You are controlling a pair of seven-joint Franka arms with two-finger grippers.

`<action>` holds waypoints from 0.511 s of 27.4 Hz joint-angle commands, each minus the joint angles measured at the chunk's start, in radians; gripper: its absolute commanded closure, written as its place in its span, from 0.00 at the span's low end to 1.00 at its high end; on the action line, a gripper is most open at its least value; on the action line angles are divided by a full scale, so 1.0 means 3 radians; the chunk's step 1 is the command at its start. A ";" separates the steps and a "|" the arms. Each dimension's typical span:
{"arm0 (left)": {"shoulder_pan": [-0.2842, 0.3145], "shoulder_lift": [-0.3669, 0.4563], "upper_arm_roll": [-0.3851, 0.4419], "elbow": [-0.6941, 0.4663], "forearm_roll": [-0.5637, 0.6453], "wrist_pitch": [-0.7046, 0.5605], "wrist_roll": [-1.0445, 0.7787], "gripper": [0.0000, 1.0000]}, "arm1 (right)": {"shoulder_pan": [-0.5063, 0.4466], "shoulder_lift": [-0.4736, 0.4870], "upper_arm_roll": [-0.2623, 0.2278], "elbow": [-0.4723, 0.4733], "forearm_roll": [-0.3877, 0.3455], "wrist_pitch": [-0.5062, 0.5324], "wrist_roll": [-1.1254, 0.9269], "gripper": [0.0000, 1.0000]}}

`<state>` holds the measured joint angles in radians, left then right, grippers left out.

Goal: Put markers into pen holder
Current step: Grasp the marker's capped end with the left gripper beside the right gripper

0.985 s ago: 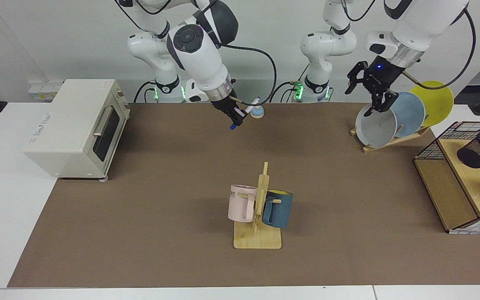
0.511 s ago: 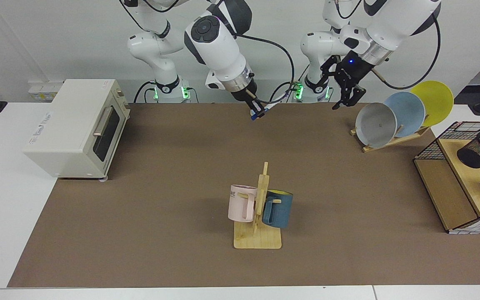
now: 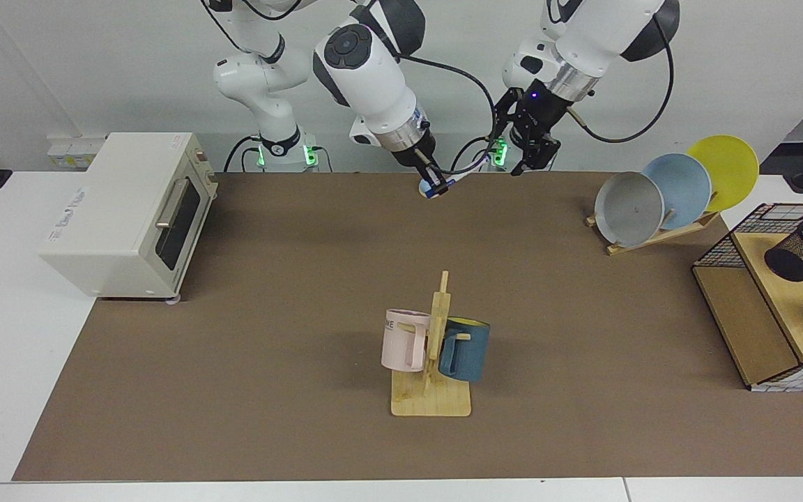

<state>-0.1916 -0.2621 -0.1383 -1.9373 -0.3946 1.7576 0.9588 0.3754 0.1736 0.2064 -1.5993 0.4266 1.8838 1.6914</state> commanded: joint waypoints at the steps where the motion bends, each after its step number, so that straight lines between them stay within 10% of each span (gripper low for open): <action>1: -0.0251 -0.0164 0.0032 -0.0251 -0.0045 0.0292 -0.0255 0.00 | 0.0017 0.0009 -0.0008 0.0003 0.0071 0.0056 0.0078 1.00; 14: -0.0256 -0.0154 -0.0127 -0.0383 -0.0009 0.0430 -0.0414 0.21 | 0.0022 -0.0001 -0.0003 -0.0002 0.0076 0.0056 0.0073 1.00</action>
<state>-0.2565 -0.2770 -0.1648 -1.9987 -0.3951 1.8515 0.8542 0.3763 0.1744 0.2063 -1.5993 0.4267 1.8853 1.6943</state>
